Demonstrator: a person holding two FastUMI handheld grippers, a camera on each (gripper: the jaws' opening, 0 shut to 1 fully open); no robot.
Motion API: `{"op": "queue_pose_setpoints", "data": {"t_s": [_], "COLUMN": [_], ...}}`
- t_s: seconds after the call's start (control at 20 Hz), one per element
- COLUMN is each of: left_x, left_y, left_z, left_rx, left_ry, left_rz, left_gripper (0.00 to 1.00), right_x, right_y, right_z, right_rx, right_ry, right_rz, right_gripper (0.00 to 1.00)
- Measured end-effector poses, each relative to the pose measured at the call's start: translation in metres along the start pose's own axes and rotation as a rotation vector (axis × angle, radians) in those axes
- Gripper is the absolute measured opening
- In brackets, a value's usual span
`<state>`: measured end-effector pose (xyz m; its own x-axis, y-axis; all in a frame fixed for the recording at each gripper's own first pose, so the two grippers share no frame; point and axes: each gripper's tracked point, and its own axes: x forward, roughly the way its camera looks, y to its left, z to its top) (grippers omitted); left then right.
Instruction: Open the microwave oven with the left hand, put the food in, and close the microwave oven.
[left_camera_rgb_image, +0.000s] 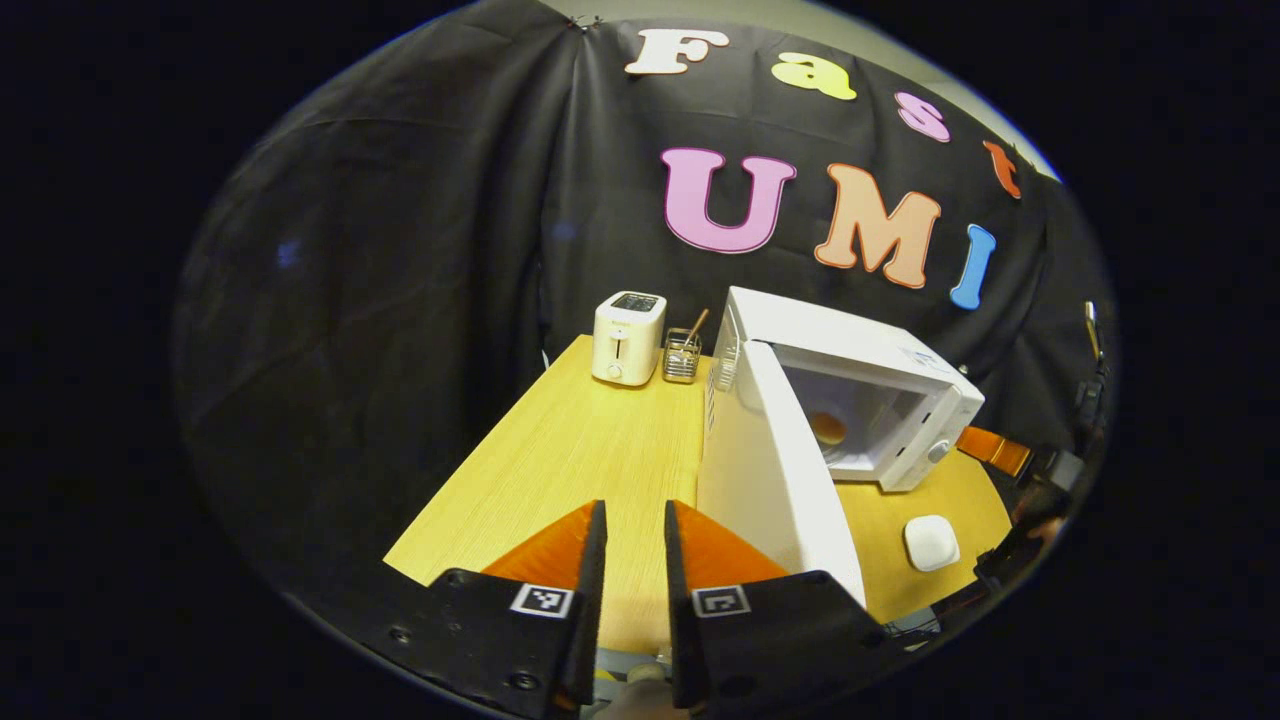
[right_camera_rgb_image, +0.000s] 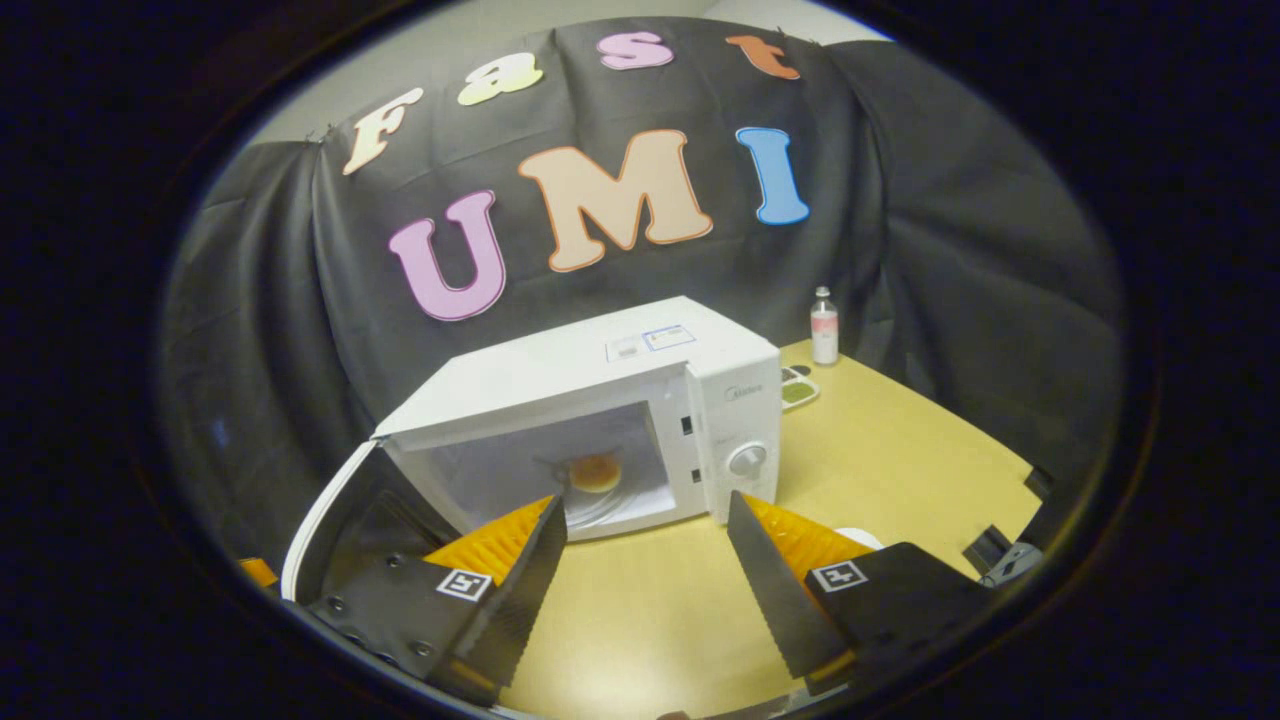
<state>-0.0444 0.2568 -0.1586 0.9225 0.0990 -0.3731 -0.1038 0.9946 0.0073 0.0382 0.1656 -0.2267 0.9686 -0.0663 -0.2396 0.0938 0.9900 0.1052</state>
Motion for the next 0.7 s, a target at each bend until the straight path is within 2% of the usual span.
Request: {"op": "queue_pose_setpoints", "data": {"t_s": [0.1, 0.15, 0.2, 0.3, 0.65, 0.7], "left_x": [0.001, 0.002, 0.004, 0.003, 0.000, 0.000], "left_y": [0.002, 0.007, 0.011, 0.010, -0.012, -0.016], "left_z": [-0.007, -0.012, -0.016, -0.021, -0.037, -0.039], "left_rx": [-0.004, -0.002, -0.001, 0.004, 0.032, 0.042], "left_ry": [0.023, 0.039, 0.055, 0.069, 0.108, 0.114], "left_rz": [-0.008, 0.008, 0.020, 0.011, -0.088, -0.102], "left_gripper": [0.02, 0.04, 0.01, 0.01, 0.01, 0.01], "right_x": [-0.011, -0.016, -0.022, -0.032, -0.067, -0.071], "right_y": [-0.003, -0.006, -0.008, -0.009, -0.015, -0.015], "right_z": [0.004, 0.004, 0.005, 0.004, -0.018, -0.022], "right_rx": [-0.015, -0.023, -0.032, -0.037, -0.077, -0.074], "right_ry": [-0.006, -0.007, -0.005, -0.002, 0.025, 0.032], "right_rz": [-0.007, -0.012, -0.018, -0.024, -0.055, -0.058], "right_gripper": [0.91, 0.91, 0.91, 0.92, 0.92, 1.00]}}
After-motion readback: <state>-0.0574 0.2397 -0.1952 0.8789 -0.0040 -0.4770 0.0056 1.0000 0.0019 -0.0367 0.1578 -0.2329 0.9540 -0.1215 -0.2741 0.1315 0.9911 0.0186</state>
